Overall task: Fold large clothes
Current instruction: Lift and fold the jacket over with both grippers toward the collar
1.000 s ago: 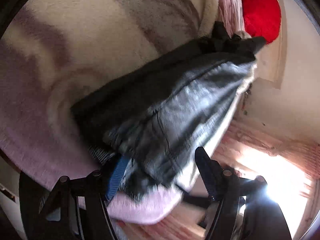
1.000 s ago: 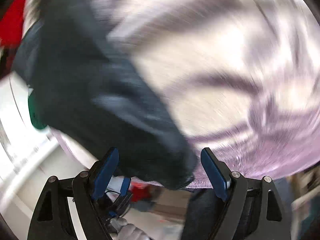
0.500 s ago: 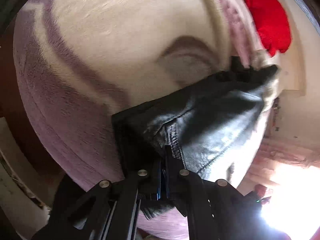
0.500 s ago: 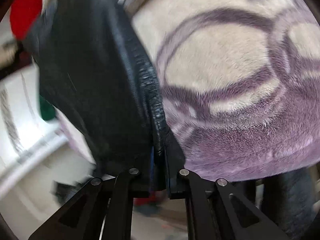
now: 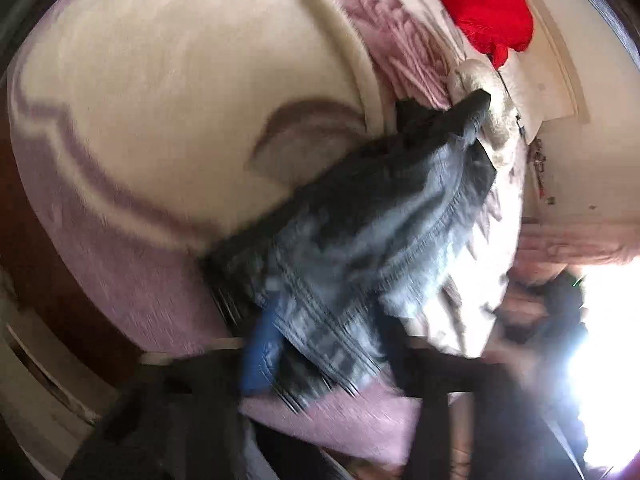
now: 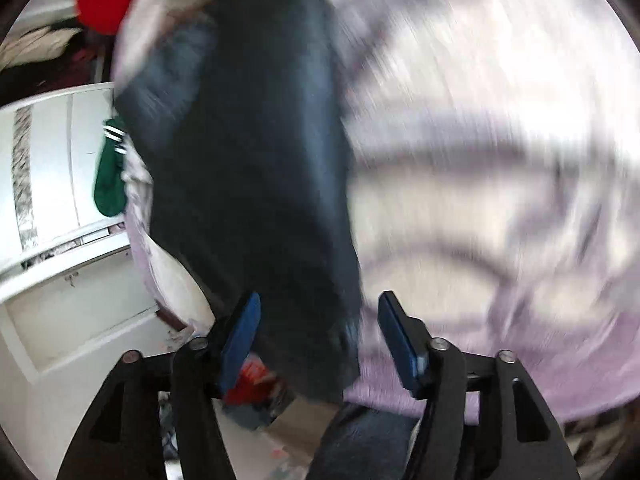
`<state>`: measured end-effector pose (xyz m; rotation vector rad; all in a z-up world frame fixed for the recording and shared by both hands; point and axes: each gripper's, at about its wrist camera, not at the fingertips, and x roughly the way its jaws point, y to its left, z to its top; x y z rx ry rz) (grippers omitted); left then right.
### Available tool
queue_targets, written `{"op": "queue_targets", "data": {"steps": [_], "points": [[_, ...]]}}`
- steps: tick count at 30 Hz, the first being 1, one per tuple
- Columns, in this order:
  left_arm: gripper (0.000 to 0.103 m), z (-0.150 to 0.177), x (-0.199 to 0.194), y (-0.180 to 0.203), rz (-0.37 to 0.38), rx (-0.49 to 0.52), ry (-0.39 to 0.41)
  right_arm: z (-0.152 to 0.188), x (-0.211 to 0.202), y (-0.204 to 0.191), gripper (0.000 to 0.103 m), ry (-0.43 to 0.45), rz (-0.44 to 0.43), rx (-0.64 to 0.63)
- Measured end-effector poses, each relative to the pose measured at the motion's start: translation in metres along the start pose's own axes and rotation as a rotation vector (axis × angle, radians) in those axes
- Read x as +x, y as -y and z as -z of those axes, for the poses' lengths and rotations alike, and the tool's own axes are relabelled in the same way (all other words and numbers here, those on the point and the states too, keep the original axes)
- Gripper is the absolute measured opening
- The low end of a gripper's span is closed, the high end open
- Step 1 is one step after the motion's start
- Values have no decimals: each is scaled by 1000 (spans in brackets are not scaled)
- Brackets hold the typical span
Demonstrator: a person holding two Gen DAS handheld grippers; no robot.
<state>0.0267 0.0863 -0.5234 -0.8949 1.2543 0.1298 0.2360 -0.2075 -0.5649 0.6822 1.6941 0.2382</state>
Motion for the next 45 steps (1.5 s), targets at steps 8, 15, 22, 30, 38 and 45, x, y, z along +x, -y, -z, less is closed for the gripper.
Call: {"op": "queue_targets", "data": {"steps": [8,15,22,30,38,45], "points": [[70,-31,54,-5,-75,217,13,-143,-5,-121,87,25,83,-128],[10,-35,74,-8,-57,331,12,-188,70,-183,9,38,392,-135],[9,-41,82,-32,10,228,-19,-212,89,-191,7,120,412,16],[11,-70,43,-36,63,129,-109,-229,121,-180,55,-56,242,-26],[15,-109,38,94,203,336,-31,-186,-3,-149,68,74,145,-158],[2,-135,158,119,-10,340,-175,-168,12,-71,20,42,166,-107]]}}
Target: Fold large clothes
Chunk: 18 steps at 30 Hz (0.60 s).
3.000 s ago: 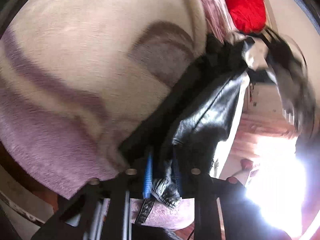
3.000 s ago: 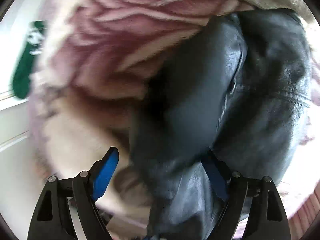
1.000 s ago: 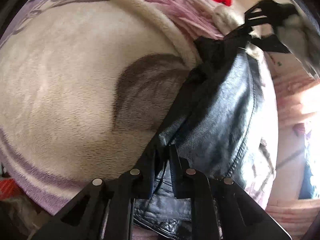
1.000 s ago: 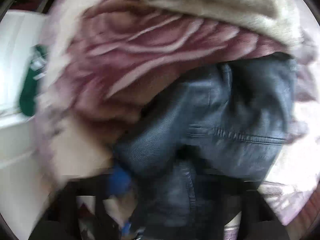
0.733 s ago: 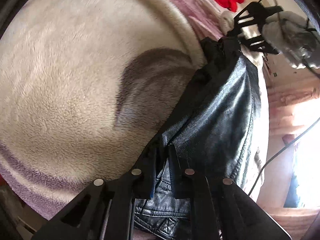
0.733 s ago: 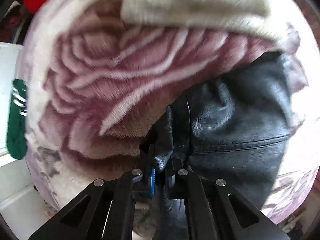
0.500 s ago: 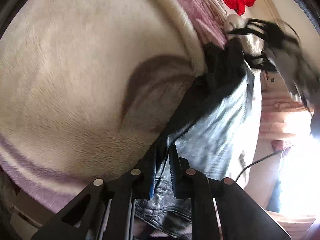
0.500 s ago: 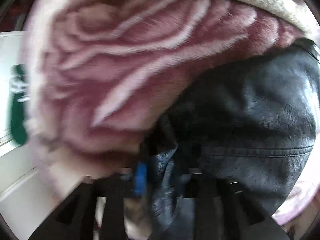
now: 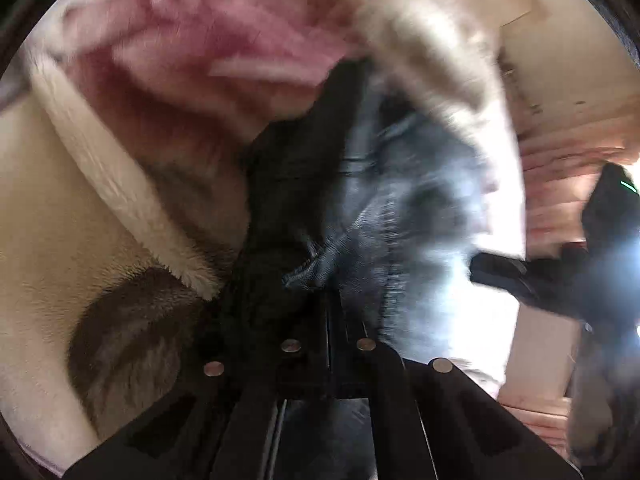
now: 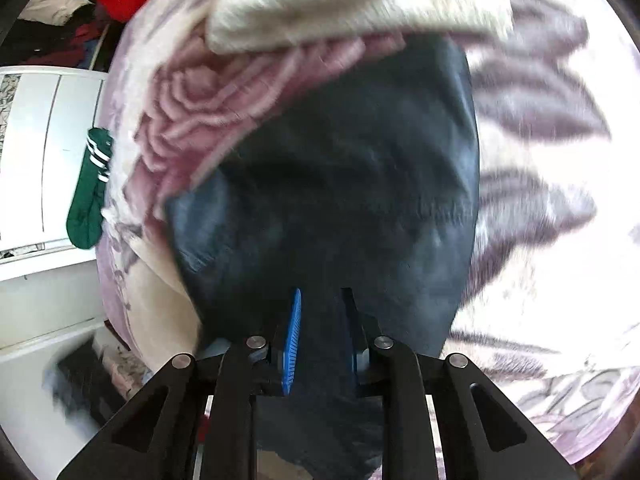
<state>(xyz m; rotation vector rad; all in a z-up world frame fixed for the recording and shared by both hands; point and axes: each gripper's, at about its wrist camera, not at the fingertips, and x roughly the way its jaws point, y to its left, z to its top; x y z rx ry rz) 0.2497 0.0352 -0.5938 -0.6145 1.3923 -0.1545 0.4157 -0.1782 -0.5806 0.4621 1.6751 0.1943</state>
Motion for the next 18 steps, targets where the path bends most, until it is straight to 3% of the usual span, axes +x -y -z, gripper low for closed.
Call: {"op": "queue_targets", "data": {"steps": [3,5,6,7,10,14,16,18], "points": [[4,-3,11,-11,1,-4,-1,7,35,10,17,-66,32,-24],[4,-6,15,-14,7,-7,-2,4,52,12,6,-74,87,-50],[4,-7,16,-17,16,-18,-8,-2,65,16,6,-95,118,-44],[4,-10,20,-21,32,-30,-14,-7,76,22,0,-109,123,-18],[4,-13,13,-23,43,-10,-18,-19,98,42,0,-136,89,54],[4,-10,-27,-5,63,5,-18,-19,64,43,4,-171,31,38],[4,-14,-43,9,75,32,19,-16,31,44,12,-114,-2,11],[4,-32,-51,23,86,73,70,-19,5,49,13,-35,-28,-1]]}}
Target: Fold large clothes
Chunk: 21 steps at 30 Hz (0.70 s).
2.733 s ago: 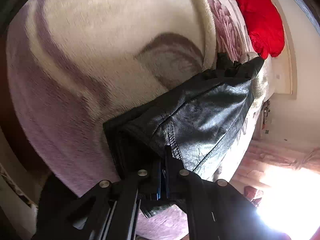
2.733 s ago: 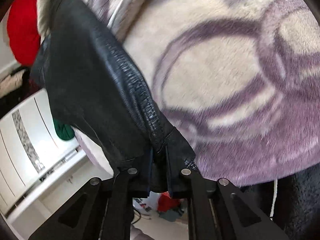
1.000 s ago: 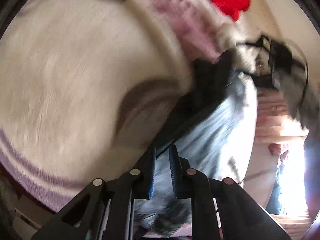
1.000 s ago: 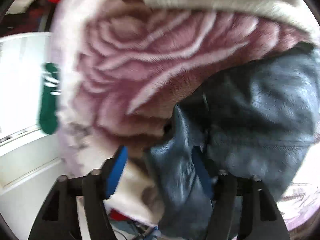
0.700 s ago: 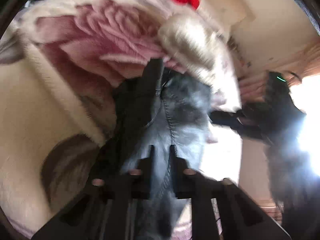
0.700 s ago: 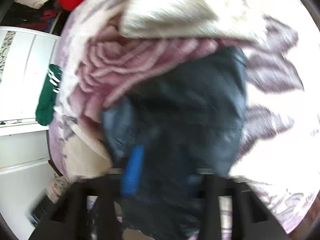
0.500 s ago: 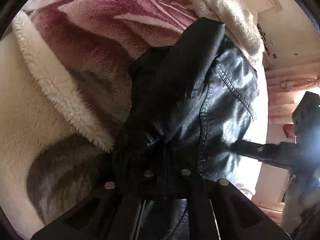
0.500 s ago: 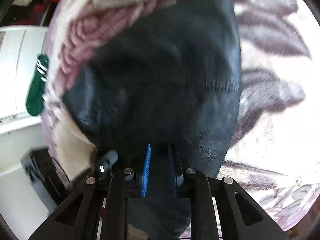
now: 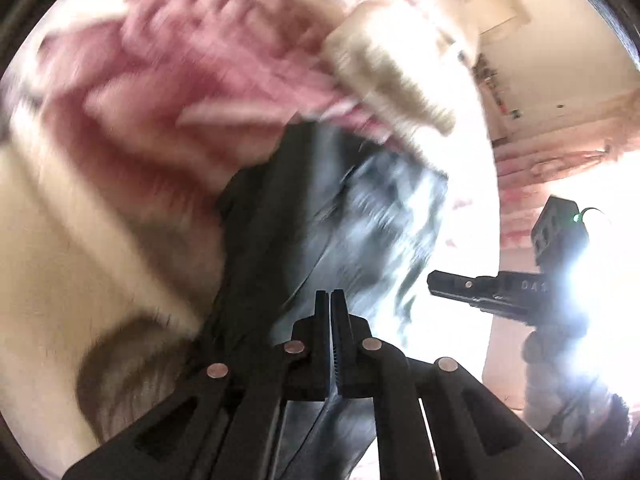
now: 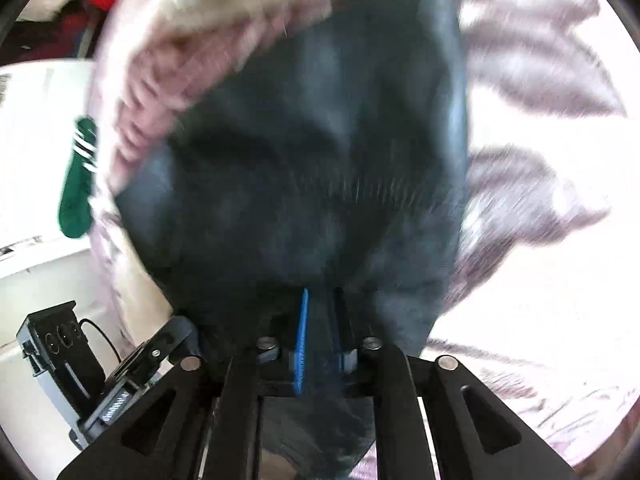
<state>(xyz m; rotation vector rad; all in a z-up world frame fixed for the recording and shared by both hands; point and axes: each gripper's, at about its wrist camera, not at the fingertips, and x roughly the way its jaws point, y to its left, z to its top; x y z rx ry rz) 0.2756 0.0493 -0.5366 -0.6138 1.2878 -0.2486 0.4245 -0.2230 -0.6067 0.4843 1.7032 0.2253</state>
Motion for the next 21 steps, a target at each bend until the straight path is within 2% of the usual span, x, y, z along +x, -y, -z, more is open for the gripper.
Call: {"op": "queue_targets", "data": {"steps": [1,2,4,6,8,9,11,12,13,14,16,17,19,20,21], "points": [[4,-9,4,0,-14,13,12,-5,-11,3,20,45,-14,-1],[4,-25,16,1,-33,18,16,-13,-16,7,37,83,-26,5],[4,-49,48,-14,-83,-9,-21,-32,-18,13,54,142,-46,20],[4,-59,79,-38,-90,-51,-94,-50,-11,20,54,191,-5,19],[4,-68,91,-59,-42,-97,-131,-69,8,31,47,177,112,15],[4,-71,85,-59,-32,-104,-136,-78,18,37,47,131,146,25],[4,-71,55,-53,1,-84,-96,-79,10,26,47,119,187,0],[4,-67,35,-46,16,-69,-62,-74,1,12,47,124,184,-50],[4,-58,9,-45,1,-50,-19,-64,-6,-6,47,118,140,-95],[4,-50,-8,-45,-37,-41,12,-51,-13,-17,47,106,91,-118],[4,-20,-51,-57,-168,-29,73,-19,-18,-41,47,38,12,-169],[4,-3,-66,-66,-250,-48,86,-2,-14,-52,47,-1,-3,-198],[4,25,-81,-84,-365,-92,99,26,4,-77,46,-83,-3,-261],[4,50,-87,-102,-427,-130,91,38,18,-88,38,-121,16,-293],[4,65,-85,-114,-459,-154,77,48,30,-95,31,-145,26,-309]]}}
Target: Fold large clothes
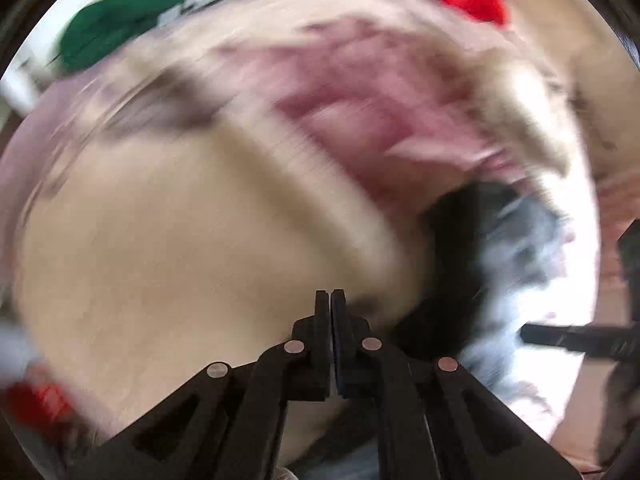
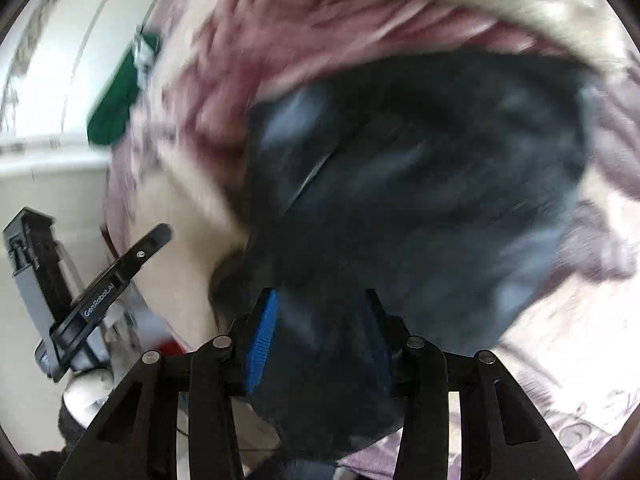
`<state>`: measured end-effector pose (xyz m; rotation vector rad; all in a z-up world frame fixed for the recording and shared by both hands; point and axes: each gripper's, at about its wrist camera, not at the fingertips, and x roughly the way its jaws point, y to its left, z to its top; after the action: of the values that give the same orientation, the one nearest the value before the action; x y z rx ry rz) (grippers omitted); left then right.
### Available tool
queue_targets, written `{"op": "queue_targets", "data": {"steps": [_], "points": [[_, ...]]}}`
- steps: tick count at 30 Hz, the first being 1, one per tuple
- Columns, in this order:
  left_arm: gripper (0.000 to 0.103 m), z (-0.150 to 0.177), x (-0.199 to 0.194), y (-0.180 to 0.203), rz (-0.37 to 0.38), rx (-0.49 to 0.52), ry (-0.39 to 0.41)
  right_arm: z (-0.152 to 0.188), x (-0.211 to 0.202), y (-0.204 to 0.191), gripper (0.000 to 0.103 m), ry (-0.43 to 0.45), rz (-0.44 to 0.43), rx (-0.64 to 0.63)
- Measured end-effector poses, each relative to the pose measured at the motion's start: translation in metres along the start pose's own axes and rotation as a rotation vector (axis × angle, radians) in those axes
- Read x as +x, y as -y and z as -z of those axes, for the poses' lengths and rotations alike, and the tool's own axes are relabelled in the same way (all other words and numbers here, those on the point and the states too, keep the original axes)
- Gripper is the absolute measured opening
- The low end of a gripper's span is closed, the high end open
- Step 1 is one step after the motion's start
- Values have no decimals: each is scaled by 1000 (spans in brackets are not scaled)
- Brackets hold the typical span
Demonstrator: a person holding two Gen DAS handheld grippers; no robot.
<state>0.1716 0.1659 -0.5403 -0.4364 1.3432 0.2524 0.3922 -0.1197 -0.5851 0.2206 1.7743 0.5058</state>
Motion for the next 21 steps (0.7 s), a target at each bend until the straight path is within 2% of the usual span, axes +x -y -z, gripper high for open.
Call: {"op": "queue_targets", "data": {"steps": [1,3,4,5,7,10,12,15,18,20,21], "points": [[4,20,12,-17,-51,-24,-29,2,19,-12,21,-40,5,-16],[4,50,40,-39,-131,-55,-99,4,52,-23,19,-94,16,-22],[4,61,51,-49,-144,-66,-119,3,68,-29,19,-99,76,-44],[4,74,60,-60,-122,-80,-113,0,83,-36,18,-105,134,-74],[4,84,60,-70,-65,-86,-38,0,116,-41,18,-142,233,-93],[4,83,64,-77,-22,-103,-24,-2,142,-51,18,-155,347,-112],[4,80,65,-84,18,-129,-24,2,143,-59,18,-154,388,-119],[4,72,65,-91,44,-131,-40,10,116,-68,18,-146,347,-106],[4,70,54,-93,49,-123,-33,23,70,-68,18,-69,223,-75],[4,68,39,-92,25,-107,-6,29,59,-67,18,-40,163,-39],[4,70,35,-89,-11,-84,13,31,63,-62,18,-35,118,-9]]}}
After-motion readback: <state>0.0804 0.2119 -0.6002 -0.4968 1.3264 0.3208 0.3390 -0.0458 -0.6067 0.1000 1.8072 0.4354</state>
